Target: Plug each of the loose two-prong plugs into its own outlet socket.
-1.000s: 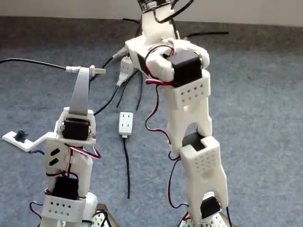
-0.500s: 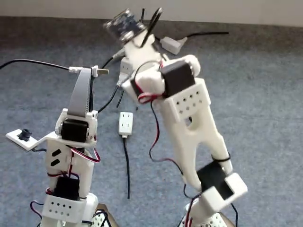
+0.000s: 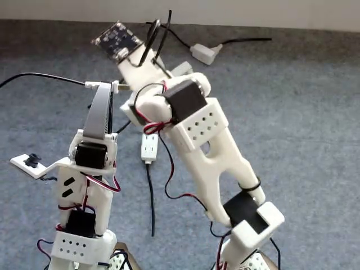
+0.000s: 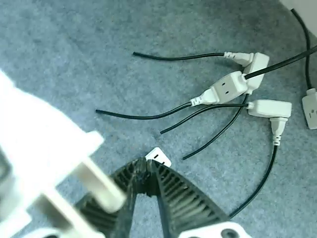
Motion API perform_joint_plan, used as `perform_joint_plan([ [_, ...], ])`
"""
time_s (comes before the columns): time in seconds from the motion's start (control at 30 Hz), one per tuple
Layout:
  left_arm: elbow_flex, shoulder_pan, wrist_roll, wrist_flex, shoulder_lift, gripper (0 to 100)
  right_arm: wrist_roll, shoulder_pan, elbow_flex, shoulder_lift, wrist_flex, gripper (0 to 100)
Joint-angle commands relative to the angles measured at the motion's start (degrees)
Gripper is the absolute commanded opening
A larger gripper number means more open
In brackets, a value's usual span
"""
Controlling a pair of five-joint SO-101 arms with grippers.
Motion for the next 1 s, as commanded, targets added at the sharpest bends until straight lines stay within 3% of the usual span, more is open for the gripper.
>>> perform_joint_plan([
  [0.0,-0.4,1.0,0.3,-1.2,-0.7,1,-0.8,2.7,-10.1,3.0,-1.2,0.7],
  [0.13,0.7,1.7,0.3,-1.5,-0.7,1,-0.8,4.4,-19.1,8.4,-1.2,0.7],
  [0.33,1.3,9.1,-0.1,-1.1,-0.7,1,1.6,6.2,-25.0,11.5,-0.9,0.7],
  [0.57,2.9,17.5,-11.5,-1.2,-0.7,1,1.6,7.1,-25.5,11.3,0.8,0.7],
  [0.77,2.5,12.2,-9.3,-1.2,-0.7,1,1.7,9.6,-27.6,10.9,4.7,0.7],
  [0.87,2.5,7.6,-4.6,-1.2,-0.2,1,1.7,14.5,-30.0,10.1,5.0,0.7],
  [0.97,2.6,4.1,-4.3,-1.1,-0.2,1,1.7,20.3,-32.8,8.8,5.0,0.7],
])
